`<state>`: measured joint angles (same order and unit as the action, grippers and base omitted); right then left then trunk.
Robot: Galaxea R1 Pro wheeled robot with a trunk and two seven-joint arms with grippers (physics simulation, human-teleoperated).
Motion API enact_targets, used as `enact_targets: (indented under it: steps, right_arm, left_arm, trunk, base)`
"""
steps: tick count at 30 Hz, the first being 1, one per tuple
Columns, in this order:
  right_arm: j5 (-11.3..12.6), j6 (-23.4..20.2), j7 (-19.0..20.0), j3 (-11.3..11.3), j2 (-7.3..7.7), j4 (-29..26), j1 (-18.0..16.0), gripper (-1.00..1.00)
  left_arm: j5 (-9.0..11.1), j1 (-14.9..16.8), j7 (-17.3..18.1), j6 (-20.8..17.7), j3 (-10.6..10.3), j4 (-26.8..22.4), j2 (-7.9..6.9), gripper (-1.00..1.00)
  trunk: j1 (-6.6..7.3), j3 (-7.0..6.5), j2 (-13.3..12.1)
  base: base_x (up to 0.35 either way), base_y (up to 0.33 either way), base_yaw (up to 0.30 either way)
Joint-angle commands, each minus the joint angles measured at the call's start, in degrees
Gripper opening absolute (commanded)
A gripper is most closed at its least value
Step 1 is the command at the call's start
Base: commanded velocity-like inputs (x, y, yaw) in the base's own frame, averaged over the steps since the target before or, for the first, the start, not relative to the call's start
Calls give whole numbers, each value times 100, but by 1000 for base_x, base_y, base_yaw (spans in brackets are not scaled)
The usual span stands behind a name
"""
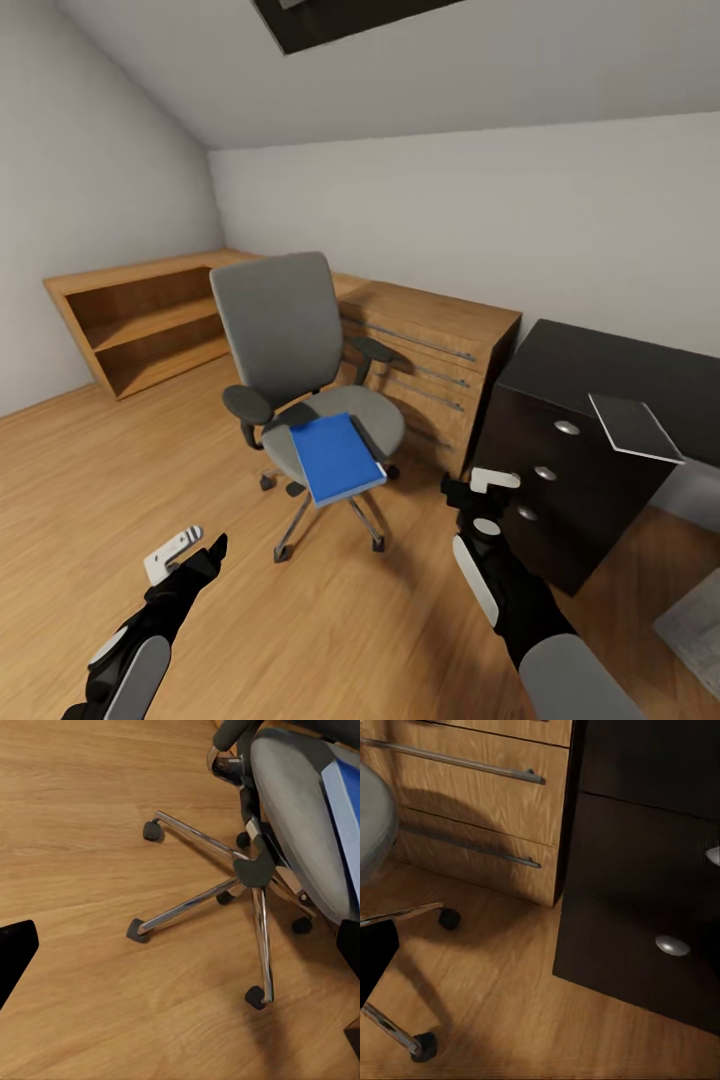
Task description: In the bedroom, organize the workspace by keeping the computer under the desk, ensuring the monitor is on the desk, placing the keyboard on the desk next to the monitor, placing the mouse on the desk next to the keyboard, moving the folder from the swivel chair onto the desk next to the mouse, stacking the notebook on top of the folder with the pen on top of the notebook, and positioning the swivel chair next to the desk.
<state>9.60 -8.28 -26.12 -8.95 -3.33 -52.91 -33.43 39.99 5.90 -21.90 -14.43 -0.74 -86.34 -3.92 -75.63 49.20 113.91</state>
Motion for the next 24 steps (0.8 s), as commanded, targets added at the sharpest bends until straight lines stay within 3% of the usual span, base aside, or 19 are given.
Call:
enact_targets:
  steps: [1, 6, 11, 12, 14, 19, 24]
  right_arm:
    - [78, -26, 14, -16, 4, -9, 12, 100]
    - [275, -10, 541, -8, 11, 4, 55, 100]
    - [457, -11, 1422, 14, 34, 77, 82, 100]
    - [616, -11, 1792, 36, 46, 193, 91, 100]
    - [831, -10, 2100, 56, 75, 287, 96, 100]
    - [1085, -7, 2308, 75, 105, 332, 99, 100]
    - [1104, -7, 2320, 80, 114, 271, 100, 100]
  left_arm:
    - [44, 2, -42, -14, -7, -18, -6, 100]
    - [44, 3, -43, -15, 0, -42, -12, 100]
    - [44, 1, -43, -21, 19, -54, -18, 100]
    - [44, 3, -43, -22, 24, -56, -20, 100]
    - [44, 1, -43, -24, 28, -57, -20, 100]
    - [44, 2, -43, -23, 30, -58, -21, 100]
    - [44, 1, -45, -24, 30, -58, -21, 100]
  trunk:
    - [-22, 23, 44]
    - [-132, 111, 245]
    - [-242, 201, 445]
    - [-263, 219, 485]
    - [-307, 254, 565]
    - [-417, 344, 766]
    - [-527, 434, 967]
  base:
    - [-1, 1, -26]
    - [0, 0, -14]
    - [0, 0, -4]
    - [0, 0, -1]
    - [0, 0, 0]
    - [0, 0, 0]
    - [0, 0, 0]
